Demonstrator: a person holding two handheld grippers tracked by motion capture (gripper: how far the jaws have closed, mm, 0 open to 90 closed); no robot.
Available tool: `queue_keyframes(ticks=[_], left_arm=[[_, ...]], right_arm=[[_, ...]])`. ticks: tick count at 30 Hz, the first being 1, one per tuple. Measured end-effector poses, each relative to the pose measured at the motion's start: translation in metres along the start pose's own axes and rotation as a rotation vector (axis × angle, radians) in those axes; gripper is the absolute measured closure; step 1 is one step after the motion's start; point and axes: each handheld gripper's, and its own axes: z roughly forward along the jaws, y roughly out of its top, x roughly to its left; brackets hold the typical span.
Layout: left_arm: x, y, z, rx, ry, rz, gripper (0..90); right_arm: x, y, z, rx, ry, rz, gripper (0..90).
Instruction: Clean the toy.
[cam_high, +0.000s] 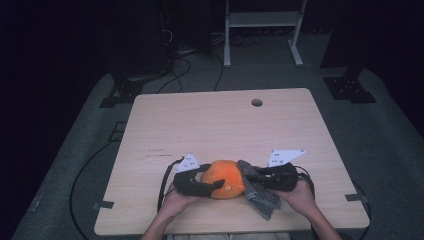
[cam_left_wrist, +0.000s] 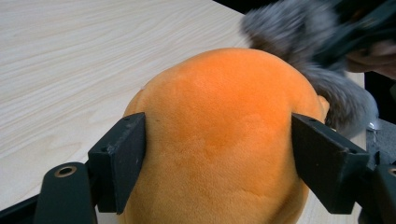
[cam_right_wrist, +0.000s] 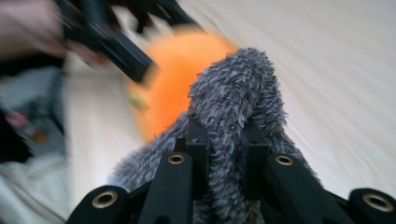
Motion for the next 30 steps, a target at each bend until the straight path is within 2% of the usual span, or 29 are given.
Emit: queue_keyframes(ticks=[2,3,5,6,7,9,10,11,12,13,14,15,17,19,20,21,22,24,25,26,27,28,30], left_arm=[[0.0,0.0,0.001,-0.005,-0.003,0.006,21.7],[0.0,0.0,0.0,-0.002,-0.01,0.006,21.1],[0.002,0.001,-0.002,0.001,-0.024,0.009,18.4],[0.003,0.001,-0.002,-0.003,-0.024,-0.007,16.4],[0.005,0.001,-0.001,0.002,-0.022,-0.019,10.6],[0.007,0.0,0.003,0.01,-0.033,-0.043,9.9],[0.006,0.001,0.005,0.013,-0.023,-0.033,19.3],[0.004,0.002,0.005,0.008,-0.007,-0.013,19.3],[-0.005,0.005,0.005,-0.038,0.063,0.075,29.4],[-0.005,0.005,0.005,-0.038,0.063,0.075,31.9],[-0.011,0.008,0.007,-0.079,0.102,0.121,31.9],[-0.014,0.01,0.01,-0.084,0.125,0.137,32.1],[-0.015,0.009,0.015,-0.057,0.114,0.137,28.9],[-0.012,0.006,0.013,-0.052,0.094,0.138,26.9],[-0.012,0.005,0.011,-0.037,0.091,0.139,26.8],[-0.011,0.005,0.011,-0.035,0.09,0.138,26.8],[-0.012,0.004,0.011,-0.037,0.088,0.14,26.8],[-0.013,0.004,0.012,-0.031,0.084,0.153,26.7],[-0.015,0.004,0.013,-0.029,0.086,0.161,26.5],[-0.016,0.004,0.013,-0.028,0.088,0.169,26.5],[-0.017,0.004,0.013,-0.027,0.09,0.172,26.5],[-0.017,0.003,0.012,-0.022,0.089,0.174,26.6],[-0.015,0.002,0.01,-0.012,0.082,0.173,26.6]], right_arm=[[0.006,0.008,-0.001,-0.05,0.039,-0.02,77.4],[0.008,0.01,0.0,-0.051,0.041,-0.03,77.4],[0.007,0.008,0.006,-0.023,0.029,-0.035,77.3],[0.004,0.005,0.007,-0.011,0.027,-0.023,77.3],[-0.003,0.001,0.006,0.011,-0.005,-0.001,77.3],[-0.004,0.0,0.005,0.019,-0.016,0.005,77.3],[-0.004,0.0,0.004,0.015,-0.016,0.009,77.3],[-0.002,0.002,0.004,0.002,-0.012,0.008,77.3],[0.001,0.008,0.003,-0.016,-0.014,-0.01,77.3],[0.002,0.011,0.002,-0.029,-0.015,-0.013,77.3],[0.002,0.011,0.002,-0.029,-0.015,-0.013,77.3],[0.002,0.014,0.001,-0.048,-0.02,-0.017,77.2],[-0.001,0.016,0.002,-0.047,-0.042,-0.02,77.2],[-0.007,0.01,0.004,-0.036,-0.034,0.006,77.3],[-0.009,0.007,0.004,-0.024,-0.036,0.009,77.4],[-0.013,0.003,0.005,0.01,-0.061,0.012,77.4],[-0.016,-0.001,0.003,0.021,-0.065,0.04,77.5],[-0.015,-0.001,0.003,0.012,-0.061,0.039,77.5],[-0.01,0.003,0.001,-0.006,-0.052,0.026,77.4],[0.001,0.01,0.001,-0.044,-0.02,-0.014,77.3],[0.001,0.01,0.001,-0.044,-0.02,-0.014,77.3],[0.007,0.014,0.005,-0.028,-0.024,-0.049,77.3],[0.006,0.013,0.007,-0.021,-0.027,-0.049,77.3]])
